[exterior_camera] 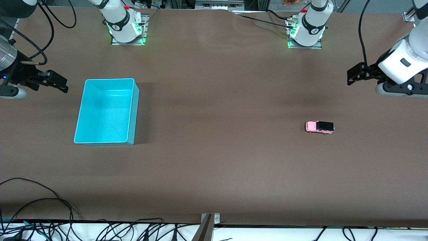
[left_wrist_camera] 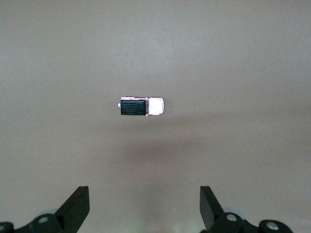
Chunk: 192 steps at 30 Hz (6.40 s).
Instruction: Wind and store pink jeep toy
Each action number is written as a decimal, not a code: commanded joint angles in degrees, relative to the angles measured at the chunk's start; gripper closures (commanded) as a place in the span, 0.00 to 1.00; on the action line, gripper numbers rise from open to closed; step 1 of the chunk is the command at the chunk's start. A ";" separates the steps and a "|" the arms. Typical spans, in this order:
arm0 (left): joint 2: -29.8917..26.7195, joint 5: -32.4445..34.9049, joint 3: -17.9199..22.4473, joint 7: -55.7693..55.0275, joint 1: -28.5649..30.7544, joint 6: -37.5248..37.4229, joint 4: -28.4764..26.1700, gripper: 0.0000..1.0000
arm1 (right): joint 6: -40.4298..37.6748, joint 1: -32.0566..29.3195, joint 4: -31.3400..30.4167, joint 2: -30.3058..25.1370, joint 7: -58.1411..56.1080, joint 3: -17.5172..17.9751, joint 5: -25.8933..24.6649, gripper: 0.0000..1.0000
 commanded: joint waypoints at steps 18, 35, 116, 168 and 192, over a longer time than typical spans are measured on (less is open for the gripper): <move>10.87 -0.55 0.30 24.07 1.18 -0.56 1.71 0.00 | -1.15 0.13 0.83 -0.30 -0.04 0.11 -0.58 0.00; 19.12 -0.38 0.39 61.78 2.59 13.83 0.66 0.00 | -1.15 0.13 0.83 -0.21 -0.04 0.11 -0.58 0.00; 21.85 3.93 0.47 91.33 6.89 59.82 -35.47 0.93 | -1.15 0.13 0.83 -0.30 -0.12 0.11 -0.32 0.00; 29.41 3.14 0.56 109.35 24.12 59.82 -24.92 0.91 | -1.15 0.13 0.83 -0.30 -0.04 0.11 -0.32 0.00; 28.36 3.75 0.47 111.64 24.65 55.79 -20.71 0.00 | -1.15 0.13 0.83 -0.30 -0.04 0.11 -0.32 0.00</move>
